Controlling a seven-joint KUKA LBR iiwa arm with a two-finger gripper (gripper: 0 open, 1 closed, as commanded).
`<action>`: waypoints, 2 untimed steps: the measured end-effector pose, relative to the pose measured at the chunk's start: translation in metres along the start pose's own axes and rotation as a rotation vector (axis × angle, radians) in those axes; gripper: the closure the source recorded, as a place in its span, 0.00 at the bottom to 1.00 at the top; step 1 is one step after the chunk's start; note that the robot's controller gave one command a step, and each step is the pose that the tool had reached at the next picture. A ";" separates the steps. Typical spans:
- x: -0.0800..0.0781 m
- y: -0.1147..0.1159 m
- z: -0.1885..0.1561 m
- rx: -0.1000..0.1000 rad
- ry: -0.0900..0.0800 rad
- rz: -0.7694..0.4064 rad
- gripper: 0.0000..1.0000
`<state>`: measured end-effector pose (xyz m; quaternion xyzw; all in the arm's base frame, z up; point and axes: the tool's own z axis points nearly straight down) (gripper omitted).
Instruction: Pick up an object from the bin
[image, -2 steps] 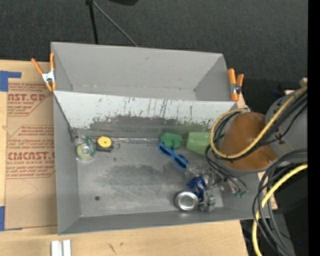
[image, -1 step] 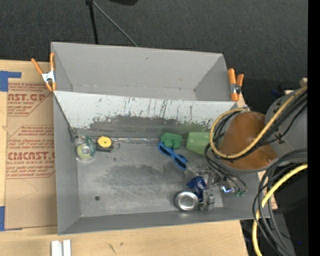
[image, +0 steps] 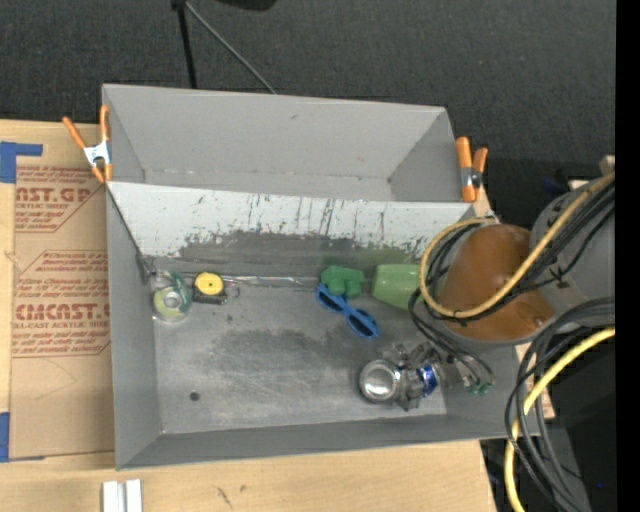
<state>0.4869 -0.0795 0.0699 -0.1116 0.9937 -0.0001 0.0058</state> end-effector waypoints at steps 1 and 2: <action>-0.001 0.001 -0.033 -0.001 0.009 0.000 1.00; -0.004 0.001 -0.084 0.000 0.007 -0.001 1.00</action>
Offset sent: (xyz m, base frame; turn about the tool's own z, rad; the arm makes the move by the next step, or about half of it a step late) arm 0.0000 0.0001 0.0314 0.0000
